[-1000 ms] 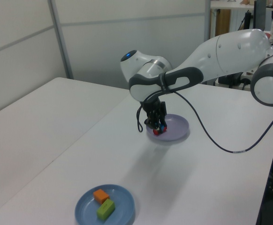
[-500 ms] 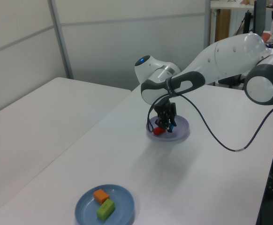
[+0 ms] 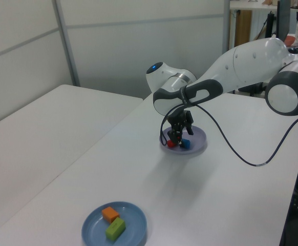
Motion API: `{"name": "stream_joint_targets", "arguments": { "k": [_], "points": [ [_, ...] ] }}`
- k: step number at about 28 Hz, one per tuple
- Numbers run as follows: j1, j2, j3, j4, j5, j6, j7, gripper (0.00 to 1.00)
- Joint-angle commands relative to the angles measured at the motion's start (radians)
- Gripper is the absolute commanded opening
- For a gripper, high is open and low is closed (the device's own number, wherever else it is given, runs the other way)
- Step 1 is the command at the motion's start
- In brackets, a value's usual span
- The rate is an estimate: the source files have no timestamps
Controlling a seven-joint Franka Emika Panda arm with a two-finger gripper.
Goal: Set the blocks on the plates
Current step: 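Open the gripper and lift it away from the plate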
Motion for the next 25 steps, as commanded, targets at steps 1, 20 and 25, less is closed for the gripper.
{"name": "stream_joint_targets", "arguments": {
  "k": [1, 20, 25],
  "points": [
    [0.004, -0.054, 0.001, 0.000, 0.003, 0.011, 0.003, 1.00],
    [0.098, -0.242, 0.014, 0.003, 0.244, -0.011, -0.003, 1.00],
    [0.100, -0.239, 0.014, 0.002, 0.241, -0.020, -0.006, 1.00]
  ]
}}
